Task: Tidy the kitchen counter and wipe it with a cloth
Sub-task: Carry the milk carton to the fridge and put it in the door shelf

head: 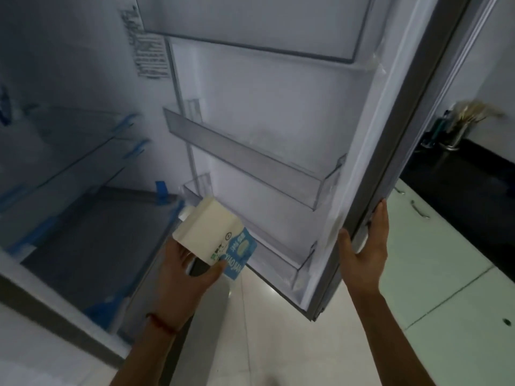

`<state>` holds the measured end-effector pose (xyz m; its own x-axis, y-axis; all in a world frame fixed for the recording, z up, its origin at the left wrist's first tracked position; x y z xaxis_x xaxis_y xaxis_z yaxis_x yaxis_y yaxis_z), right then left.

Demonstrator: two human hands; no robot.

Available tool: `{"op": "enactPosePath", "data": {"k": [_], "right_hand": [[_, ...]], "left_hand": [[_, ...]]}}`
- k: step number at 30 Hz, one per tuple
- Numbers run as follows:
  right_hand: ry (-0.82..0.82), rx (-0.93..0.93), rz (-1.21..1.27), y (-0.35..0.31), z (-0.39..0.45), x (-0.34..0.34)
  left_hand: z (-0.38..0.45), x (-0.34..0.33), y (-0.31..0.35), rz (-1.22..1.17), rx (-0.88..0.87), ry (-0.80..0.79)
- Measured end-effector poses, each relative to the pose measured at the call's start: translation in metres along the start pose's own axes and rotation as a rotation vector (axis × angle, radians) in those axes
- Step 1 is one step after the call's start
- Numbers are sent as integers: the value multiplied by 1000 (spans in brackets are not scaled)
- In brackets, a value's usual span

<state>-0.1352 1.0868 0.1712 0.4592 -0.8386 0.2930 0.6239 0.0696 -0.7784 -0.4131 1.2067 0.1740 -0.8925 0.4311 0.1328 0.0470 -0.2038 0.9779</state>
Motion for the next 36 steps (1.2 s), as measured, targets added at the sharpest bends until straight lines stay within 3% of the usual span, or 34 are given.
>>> {"op": "enactPosePath", "data": {"k": [9, 17, 25, 36], "right_hand": [[-29, 28, 50, 54, 69, 11], [1, -42, 41, 81, 98, 10], [36, -61, 13, 90, 103, 8], [69, -70, -7, 91, 103, 3]], "left_hand": [[99, -75, -18, -76, -28, 182], [151, -115, -51, -48, 36, 225], [191, -138, -73, 73, 51, 111], [185, -142, -97, 202, -1, 0]]}}
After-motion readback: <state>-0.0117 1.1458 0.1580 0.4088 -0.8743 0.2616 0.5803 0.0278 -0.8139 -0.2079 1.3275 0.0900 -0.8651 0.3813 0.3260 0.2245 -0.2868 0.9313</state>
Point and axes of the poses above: each hand's wrist, its own z-axis towards the middle knuckle, its own x-axis out of the back of the hand, y = z × x, the point moved 5 cm from there along z, towards the middle knuckle, and after that the axes turned 8 degrees about -y, right-handed, at the moved point
